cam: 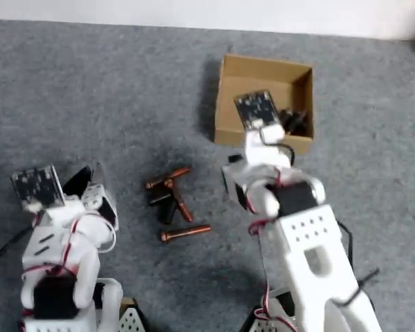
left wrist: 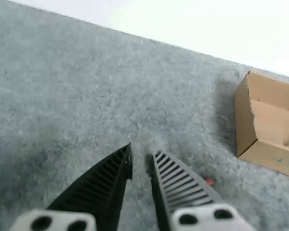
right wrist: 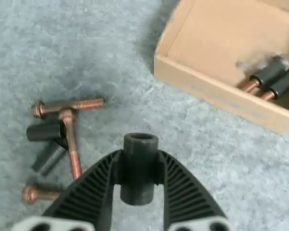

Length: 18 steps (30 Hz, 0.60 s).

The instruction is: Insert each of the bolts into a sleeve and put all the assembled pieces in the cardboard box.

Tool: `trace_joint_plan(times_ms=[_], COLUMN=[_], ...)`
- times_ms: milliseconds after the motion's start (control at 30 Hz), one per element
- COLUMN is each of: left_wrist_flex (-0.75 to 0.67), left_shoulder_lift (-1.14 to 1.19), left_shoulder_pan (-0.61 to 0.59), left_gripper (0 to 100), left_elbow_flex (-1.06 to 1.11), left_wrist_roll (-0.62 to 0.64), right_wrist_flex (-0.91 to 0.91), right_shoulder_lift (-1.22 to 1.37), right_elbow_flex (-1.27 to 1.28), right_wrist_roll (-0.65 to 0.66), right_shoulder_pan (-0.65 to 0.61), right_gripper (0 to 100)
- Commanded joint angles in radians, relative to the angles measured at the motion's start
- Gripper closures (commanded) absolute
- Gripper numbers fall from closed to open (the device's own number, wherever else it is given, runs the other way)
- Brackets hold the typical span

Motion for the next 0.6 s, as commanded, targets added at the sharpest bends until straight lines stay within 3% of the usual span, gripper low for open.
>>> trace_joint_plan(times_ms=[0,233,400,467,567], left_wrist_flex=[-0.008,-0.026,0.051,0.051,0.051], left_shoulder_lift=[0.318,1.01,1.182,1.181,1.171], left_shoulder_pan=[0.024,0.137,0.176,0.171,0.17], left_gripper=[92,93,93,93,93], left_elbow_flex=[-0.185,-0.483,-0.458,-0.452,-0.452], left_wrist_roll=[0.034,0.035,0.038,0.167,0.565], right_wrist_flex=[-0.002,-0.104,-0.151,-0.163,-0.17], right_shoulder_lift=[-0.136,-0.24,-0.257,-0.265,-0.266], right_elbow_flex=[0.05,0.206,0.283,0.294,0.298], right_wrist_roll=[0.021,0.025,0.025,0.025,0.025], right_shoulder_pan=[0.018,0.081,0.094,0.091,0.091], right_gripper=[99.4,99.4,99.4,99.4,99.4])
